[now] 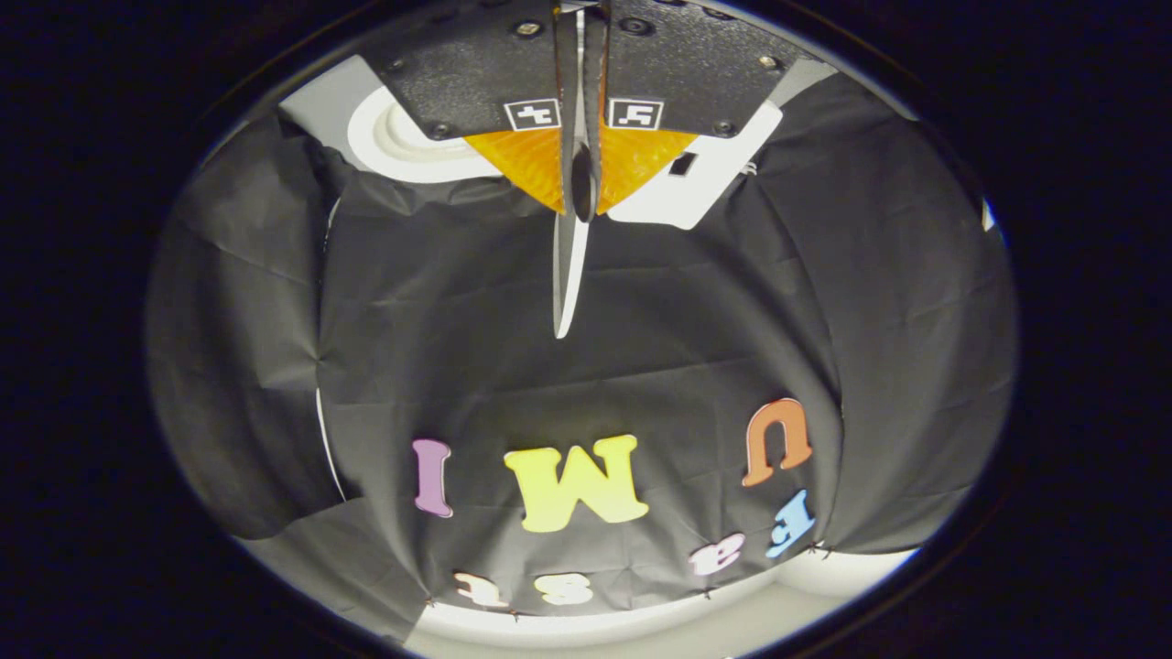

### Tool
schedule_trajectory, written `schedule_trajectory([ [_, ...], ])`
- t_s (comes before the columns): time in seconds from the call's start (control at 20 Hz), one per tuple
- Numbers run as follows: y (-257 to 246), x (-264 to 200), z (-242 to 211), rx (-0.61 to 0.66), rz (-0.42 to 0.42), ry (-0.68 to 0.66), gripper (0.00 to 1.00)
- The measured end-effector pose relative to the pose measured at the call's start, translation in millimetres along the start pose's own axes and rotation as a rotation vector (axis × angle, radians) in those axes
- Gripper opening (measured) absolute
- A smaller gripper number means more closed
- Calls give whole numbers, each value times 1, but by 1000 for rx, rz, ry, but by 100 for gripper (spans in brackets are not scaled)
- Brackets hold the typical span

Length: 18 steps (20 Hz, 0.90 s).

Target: Open the toilet lid.

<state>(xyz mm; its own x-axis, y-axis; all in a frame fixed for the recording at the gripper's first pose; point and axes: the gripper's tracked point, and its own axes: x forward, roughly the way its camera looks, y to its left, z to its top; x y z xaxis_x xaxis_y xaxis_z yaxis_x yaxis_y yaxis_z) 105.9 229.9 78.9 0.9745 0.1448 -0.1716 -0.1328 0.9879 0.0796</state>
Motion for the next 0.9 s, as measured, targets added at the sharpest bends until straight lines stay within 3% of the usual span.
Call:
schedule_trajectory([
  [0.5,53,5,-2,-167,-20,-18,6],
  [0.9,98,7,-12,-245,87,26,8],
])
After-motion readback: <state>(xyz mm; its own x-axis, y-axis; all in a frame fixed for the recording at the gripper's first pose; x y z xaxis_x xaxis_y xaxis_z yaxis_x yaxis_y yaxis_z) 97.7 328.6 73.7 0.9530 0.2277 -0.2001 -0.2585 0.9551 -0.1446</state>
